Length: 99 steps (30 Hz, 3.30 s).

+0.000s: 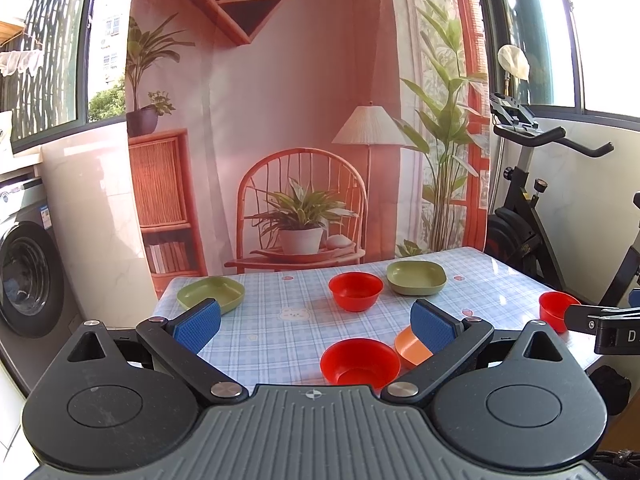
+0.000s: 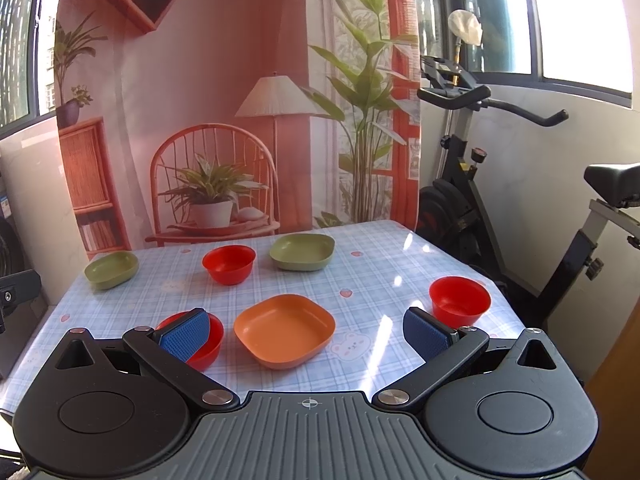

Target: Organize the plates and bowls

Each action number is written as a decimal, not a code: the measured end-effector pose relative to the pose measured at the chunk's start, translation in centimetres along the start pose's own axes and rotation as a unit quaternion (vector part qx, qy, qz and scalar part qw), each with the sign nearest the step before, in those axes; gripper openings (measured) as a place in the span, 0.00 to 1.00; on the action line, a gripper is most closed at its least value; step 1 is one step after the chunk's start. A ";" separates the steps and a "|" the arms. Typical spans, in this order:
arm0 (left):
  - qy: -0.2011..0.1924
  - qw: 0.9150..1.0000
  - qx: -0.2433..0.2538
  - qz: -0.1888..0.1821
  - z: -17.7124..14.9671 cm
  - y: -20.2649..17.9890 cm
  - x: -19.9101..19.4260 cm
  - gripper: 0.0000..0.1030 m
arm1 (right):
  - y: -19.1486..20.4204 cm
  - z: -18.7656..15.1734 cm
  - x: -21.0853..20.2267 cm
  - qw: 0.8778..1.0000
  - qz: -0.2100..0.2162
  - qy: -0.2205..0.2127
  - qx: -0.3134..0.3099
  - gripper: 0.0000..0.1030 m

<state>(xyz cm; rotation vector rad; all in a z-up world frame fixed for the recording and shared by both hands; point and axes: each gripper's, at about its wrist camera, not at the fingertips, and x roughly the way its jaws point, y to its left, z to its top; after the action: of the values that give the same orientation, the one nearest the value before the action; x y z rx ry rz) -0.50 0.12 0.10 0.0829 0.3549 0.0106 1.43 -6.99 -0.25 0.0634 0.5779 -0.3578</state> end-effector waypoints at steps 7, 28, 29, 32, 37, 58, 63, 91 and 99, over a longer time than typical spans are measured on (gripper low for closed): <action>-0.001 1.000 0.001 -0.001 0.0 -0.1 0.0 0.99 | -0.2 0.1 0.1 1.000 0.002 0.001 0.000 1.00; 0.003 1.000 -0.004 -0.003 0.0 0.0 0.2 0.99 | -0.2 -0.3 0.4 1.000 0.002 0.005 0.002 1.00; 0.003 1.000 -0.004 -0.003 0.0 0.0 0.3 0.99 | -0.2 -0.3 0.5 1.000 0.002 0.006 0.002 1.00; 0.004 1.000 -0.004 -0.004 0.0 0.0 0.3 0.99 | -0.2 -0.3 0.7 1.000 0.000 0.007 0.004 1.00; 0.002 1.000 -0.004 -0.004 0.0 -0.1 0.3 0.99 | -0.1 -0.2 0.6 1.000 0.000 0.005 0.004 1.00; -0.014 0.999 0.019 -0.031 0.8 0.0 0.5 0.99 | -0.6 0.5 0.9 1.000 0.018 0.001 0.007 1.00; -0.012 0.998 0.056 -0.025 1.9 0.1 3.3 0.99 | -0.6 2.3 2.0 0.999 0.045 -0.012 0.020 0.99; 0.046 0.997 0.042 -0.043 11.6 14.6 22.4 0.85 | 13.0 7.6 21.3 0.991 0.089 0.051 0.087 0.94; 0.043 0.995 0.069 0.058 11.3 22.5 29.7 0.84 | 19.9 8.5 27.8 0.986 0.103 0.085 0.100 0.94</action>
<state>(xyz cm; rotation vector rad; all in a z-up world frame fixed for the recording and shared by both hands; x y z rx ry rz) 31.40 22.39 2.23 0.2414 0.4367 0.1051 34.43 1.65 -9.07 0.3466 0.6953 -0.2079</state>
